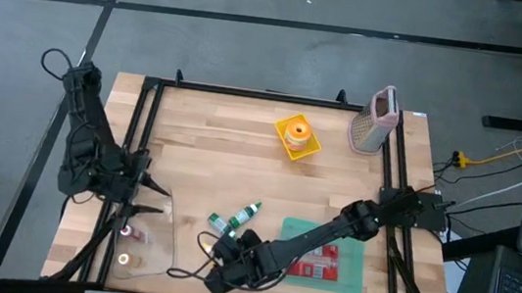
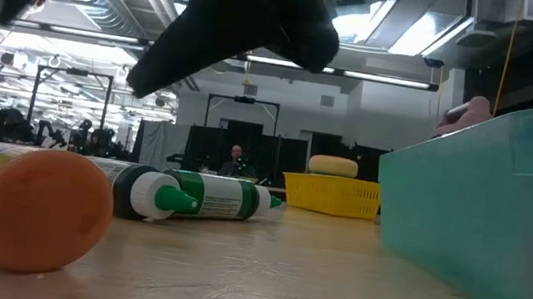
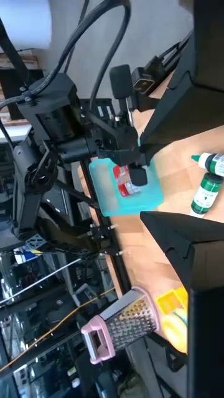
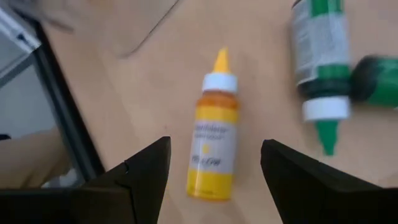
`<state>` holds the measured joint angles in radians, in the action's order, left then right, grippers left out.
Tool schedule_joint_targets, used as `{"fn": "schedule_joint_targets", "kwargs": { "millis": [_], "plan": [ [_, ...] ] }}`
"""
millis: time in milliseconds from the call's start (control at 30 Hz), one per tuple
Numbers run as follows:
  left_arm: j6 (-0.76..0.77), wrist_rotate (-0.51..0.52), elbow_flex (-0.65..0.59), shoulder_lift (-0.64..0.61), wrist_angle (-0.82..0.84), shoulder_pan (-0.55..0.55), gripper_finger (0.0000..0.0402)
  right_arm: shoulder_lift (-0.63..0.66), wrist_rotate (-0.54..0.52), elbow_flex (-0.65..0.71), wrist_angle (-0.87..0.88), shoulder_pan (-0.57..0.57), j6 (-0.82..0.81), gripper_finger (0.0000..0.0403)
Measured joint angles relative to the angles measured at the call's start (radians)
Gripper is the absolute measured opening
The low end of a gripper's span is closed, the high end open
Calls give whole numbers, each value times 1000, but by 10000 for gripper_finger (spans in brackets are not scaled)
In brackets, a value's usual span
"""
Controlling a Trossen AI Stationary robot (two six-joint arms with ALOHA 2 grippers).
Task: Pick & Place Food Item
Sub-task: Put the yellow food coloring bottle into the transparent bin
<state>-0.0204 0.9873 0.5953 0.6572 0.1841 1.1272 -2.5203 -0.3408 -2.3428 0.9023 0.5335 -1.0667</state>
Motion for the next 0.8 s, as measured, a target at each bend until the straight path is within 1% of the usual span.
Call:
{"fn": "schedule_joint_targets", "kwargs": {
  "millis": [200, 433, 567, 633, 800],
  "plan": [
    [18, 16, 0, 21, 0, 18, 184, -28, 50, -2, -37, 9, -25, 247],
    [18, 20, 0, 53, 1, 19, 184, -81, 147, 1, -28, 9, -26, 247],
    [21, 23, 0, 57, 1, 19, 184, -87, 146, 1, -19, -5, -17, 247],
    [23, 23, 0, 56, 0, 19, 184, -87, 127, 1, -13, -10, -16, 244],
    [18, 22, 0, 56, 1, 19, 184, -87, 136, 1, -9, -22, 3, 220]
  ]
}}
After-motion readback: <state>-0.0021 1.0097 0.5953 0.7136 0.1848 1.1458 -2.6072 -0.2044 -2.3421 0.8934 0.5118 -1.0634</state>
